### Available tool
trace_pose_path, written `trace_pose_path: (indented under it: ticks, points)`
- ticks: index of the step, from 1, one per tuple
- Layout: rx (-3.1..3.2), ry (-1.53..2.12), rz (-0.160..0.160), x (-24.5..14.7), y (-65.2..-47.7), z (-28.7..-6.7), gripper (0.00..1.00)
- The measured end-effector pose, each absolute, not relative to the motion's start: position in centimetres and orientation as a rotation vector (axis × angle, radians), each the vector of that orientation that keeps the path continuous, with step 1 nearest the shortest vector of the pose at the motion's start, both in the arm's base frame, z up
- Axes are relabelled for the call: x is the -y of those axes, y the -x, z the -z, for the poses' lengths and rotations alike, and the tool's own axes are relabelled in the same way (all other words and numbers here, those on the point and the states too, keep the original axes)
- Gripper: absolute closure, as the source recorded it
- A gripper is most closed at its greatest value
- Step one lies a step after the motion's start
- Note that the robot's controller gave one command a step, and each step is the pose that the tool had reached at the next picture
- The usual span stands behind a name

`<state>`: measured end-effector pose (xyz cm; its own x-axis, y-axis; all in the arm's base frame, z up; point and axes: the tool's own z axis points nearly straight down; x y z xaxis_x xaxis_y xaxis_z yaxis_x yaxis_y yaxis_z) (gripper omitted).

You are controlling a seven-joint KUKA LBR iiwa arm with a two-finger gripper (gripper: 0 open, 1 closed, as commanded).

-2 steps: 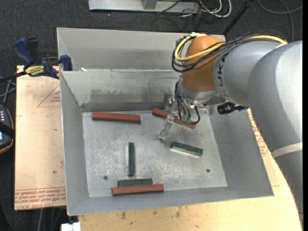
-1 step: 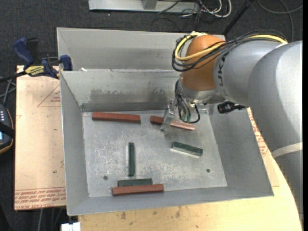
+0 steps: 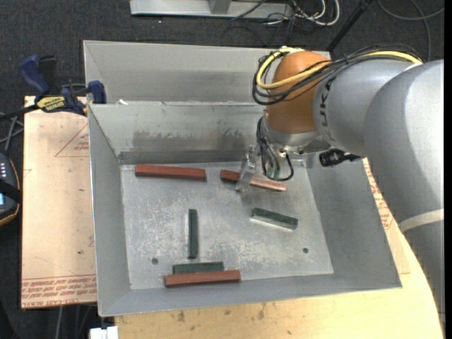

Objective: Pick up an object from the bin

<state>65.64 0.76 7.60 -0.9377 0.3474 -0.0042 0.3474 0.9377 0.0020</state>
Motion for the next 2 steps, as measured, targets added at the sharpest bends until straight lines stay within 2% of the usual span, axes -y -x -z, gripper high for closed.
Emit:
trace_pose_path:
  ticks: [1,2]
  points:
    - [-3.085,-0.573,0.0,2.07,-62.16,-20.29,1.0]
    - [-3.086,-0.573,0.0,2.06,-62.15,-20.28,0.0]
